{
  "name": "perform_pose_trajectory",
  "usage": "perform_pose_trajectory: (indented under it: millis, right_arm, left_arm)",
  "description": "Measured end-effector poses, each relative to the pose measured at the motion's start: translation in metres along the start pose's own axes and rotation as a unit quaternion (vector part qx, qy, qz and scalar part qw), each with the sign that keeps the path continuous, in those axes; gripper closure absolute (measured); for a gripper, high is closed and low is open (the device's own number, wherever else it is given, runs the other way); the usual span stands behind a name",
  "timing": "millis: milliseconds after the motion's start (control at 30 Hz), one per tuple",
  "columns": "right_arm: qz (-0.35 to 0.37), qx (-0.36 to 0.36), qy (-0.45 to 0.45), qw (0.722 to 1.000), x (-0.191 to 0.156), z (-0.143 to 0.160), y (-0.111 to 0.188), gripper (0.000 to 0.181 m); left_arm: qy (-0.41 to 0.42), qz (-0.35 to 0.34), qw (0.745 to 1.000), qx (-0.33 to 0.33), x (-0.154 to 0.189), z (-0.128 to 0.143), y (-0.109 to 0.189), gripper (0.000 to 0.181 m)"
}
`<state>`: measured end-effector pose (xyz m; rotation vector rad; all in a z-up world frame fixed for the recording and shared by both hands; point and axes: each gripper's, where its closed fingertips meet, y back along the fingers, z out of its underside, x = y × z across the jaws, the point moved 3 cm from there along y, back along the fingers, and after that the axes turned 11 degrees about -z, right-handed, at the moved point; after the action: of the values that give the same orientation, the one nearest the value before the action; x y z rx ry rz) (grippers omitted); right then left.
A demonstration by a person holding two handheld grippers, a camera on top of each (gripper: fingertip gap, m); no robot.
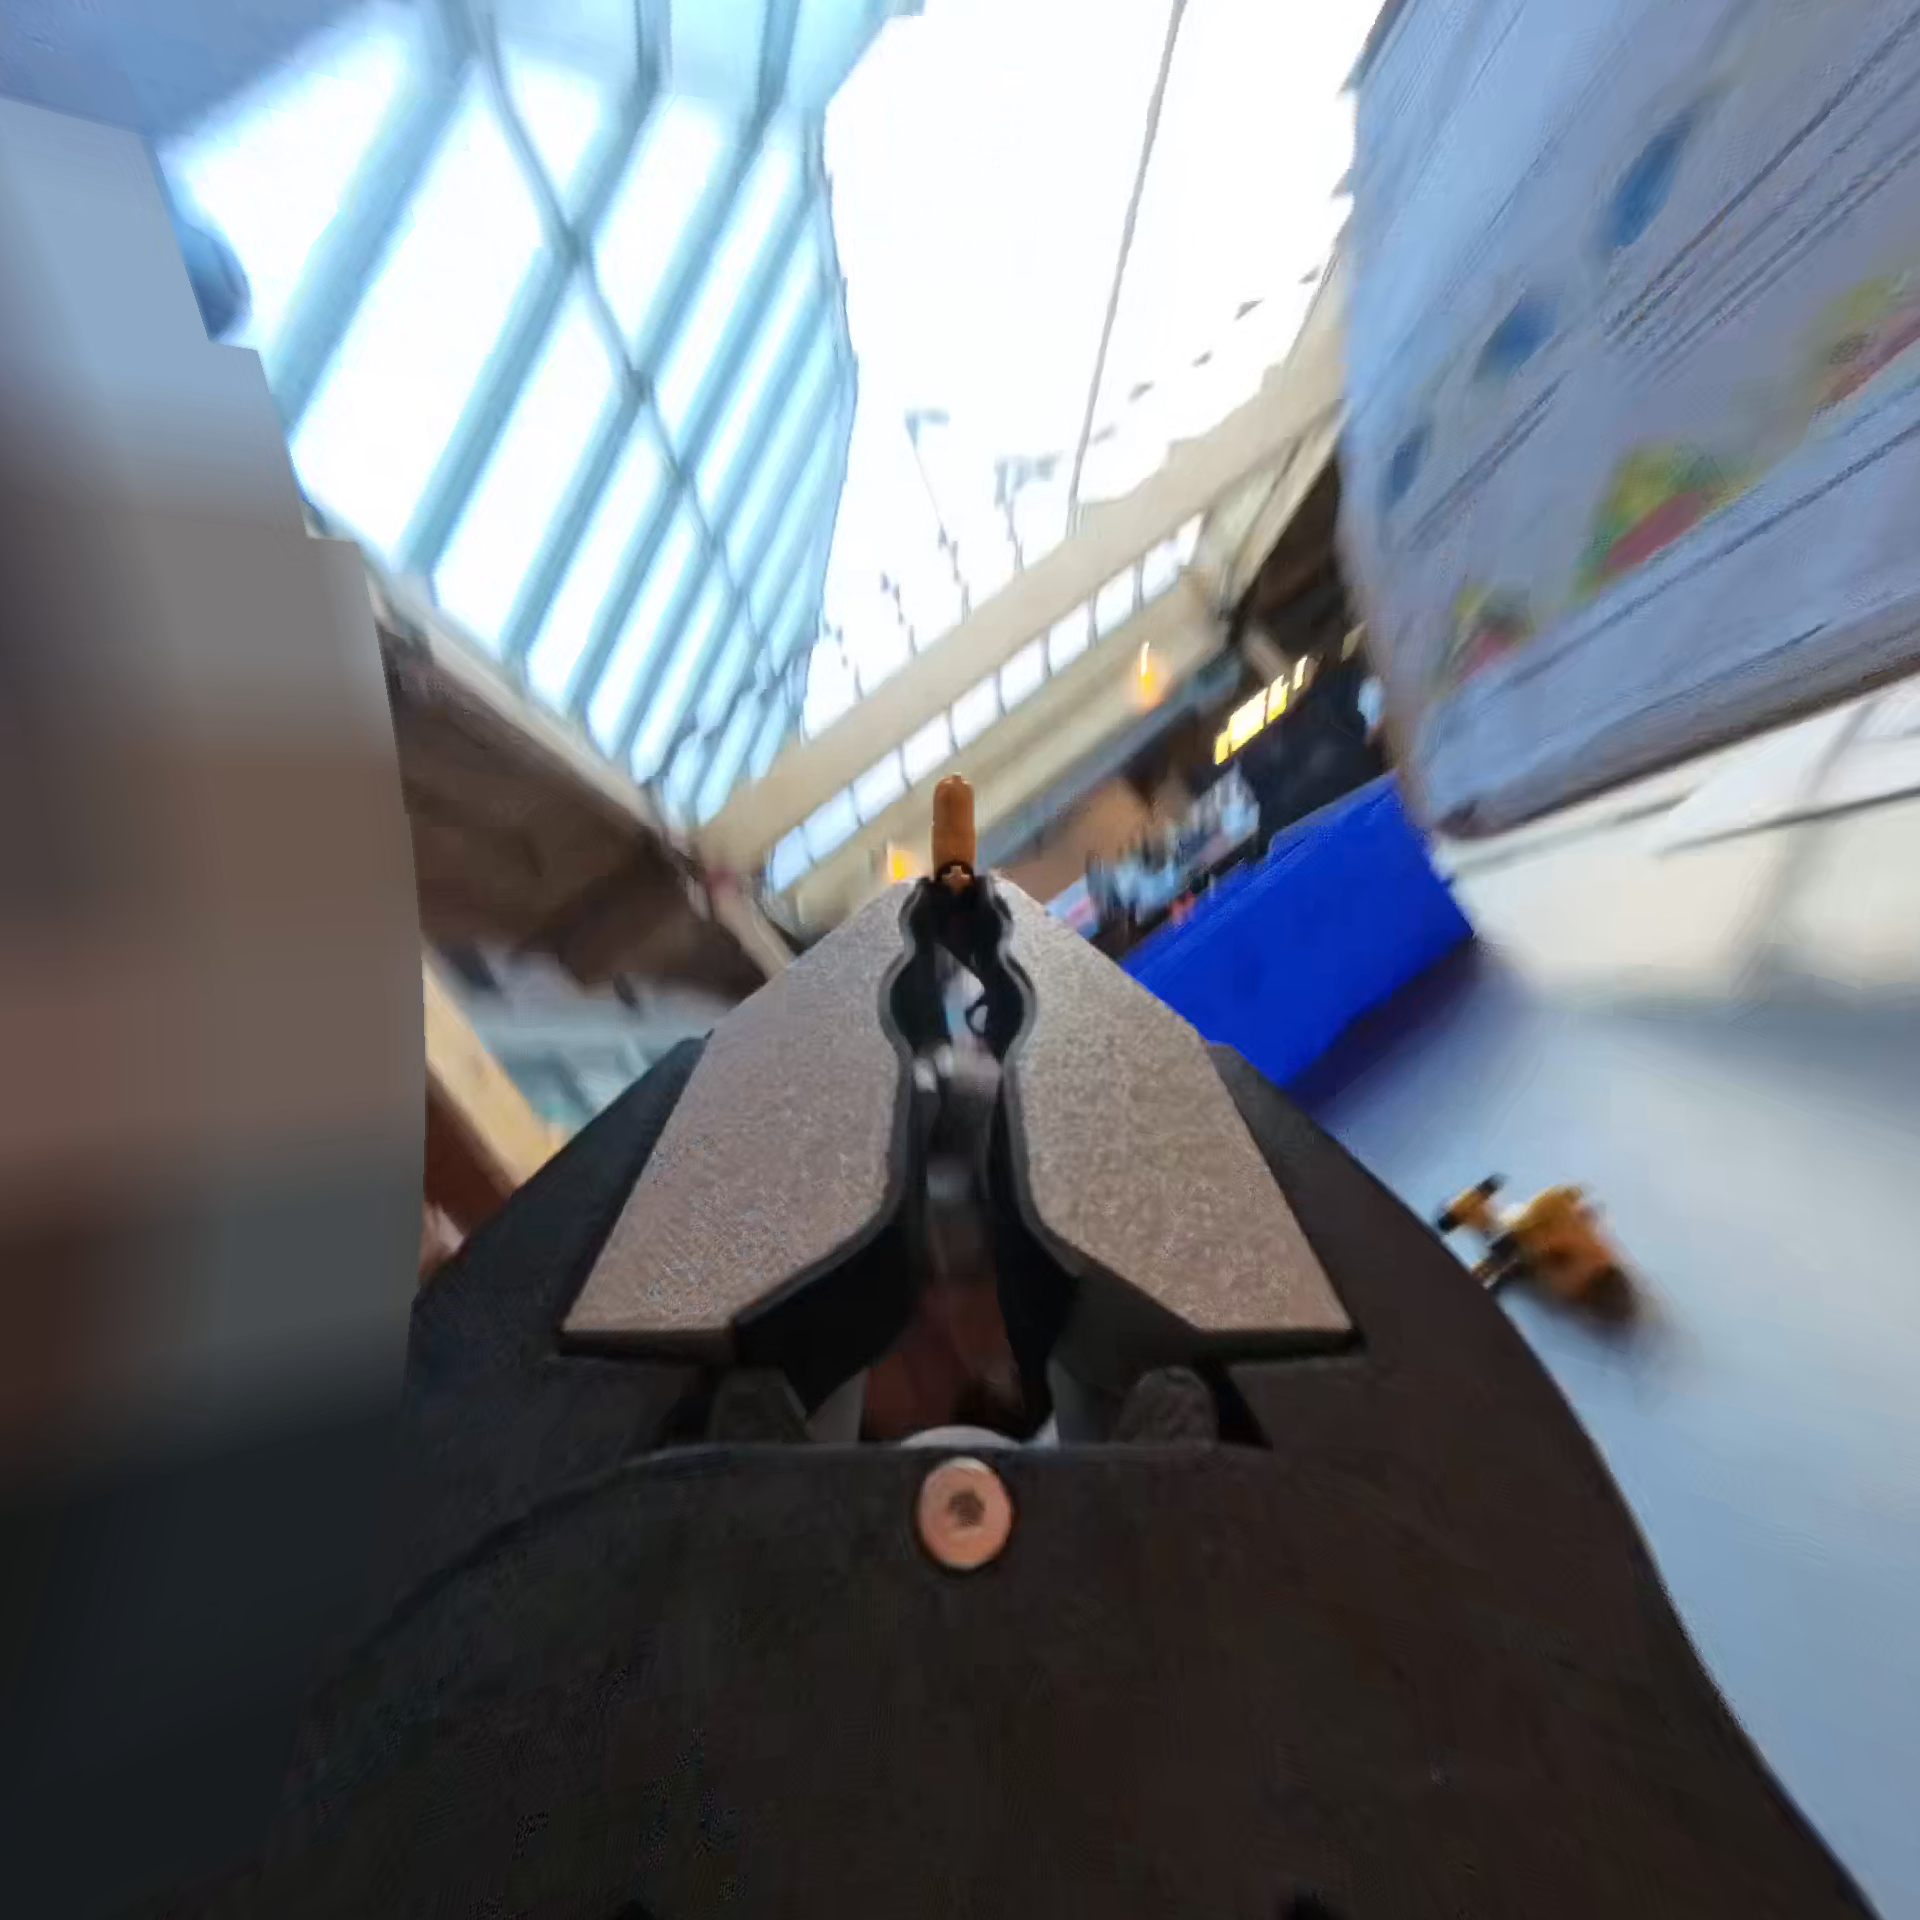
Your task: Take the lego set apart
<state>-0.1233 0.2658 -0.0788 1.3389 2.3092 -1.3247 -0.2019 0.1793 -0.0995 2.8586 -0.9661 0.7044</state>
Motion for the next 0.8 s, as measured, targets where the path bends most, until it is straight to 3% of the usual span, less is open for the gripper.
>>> perform_pose_trajectory:
  millis: [33,67,133,233,400,667,800]
  right_arm:
    - [-0.007,0.041,0.001,0.999,-0.002,-0.024,0.019,0.179]
    - [0.013,0.017,0.031,0.999,-0.004,-0.028,0.028,0.179]
    - [0.050,-0.072,0.091,0.992,-0.006,-0.015,0.022,0.179]
    - [0.037,-0.149,0.071,0.986,-0.004,0.009,0.004,0.178]
    - [0.033,-0.206,0.049,0.977,0.003,0.051,-0.011,0.178]
    - [0.016,-0.189,0.025,0.981,0.003,0.061,-0.018,0.178]
    - [0.013,-0.187,0.024,0.982,0.004,0.062,-0.018,0.178]
  left_arm:
    - [0.011,-0.014,1.000,0.010,-0.008,-0.003,0.005,0.181]
    - [0.017,-0.023,0.999,0.022,-0.013,-0.010,0.009,0.181]
    - [0.018,-0.002,0.999,0.028,-0.010,-0.020,0.004,0.181]
    - [0.004,0.000,0.999,-0.050,-0.010,0.003,-0.012,0.181]
    - [0.036,0.023,0.997,-0.062,-0.008,0.011,-0.015,0.181]
    - [0.045,0.011,0.998,-0.049,-0.011,0.006,-0.013,0.164]
    - [0.031,0.015,0.998,-0.051,-0.007,0.007,-0.012,0.176]
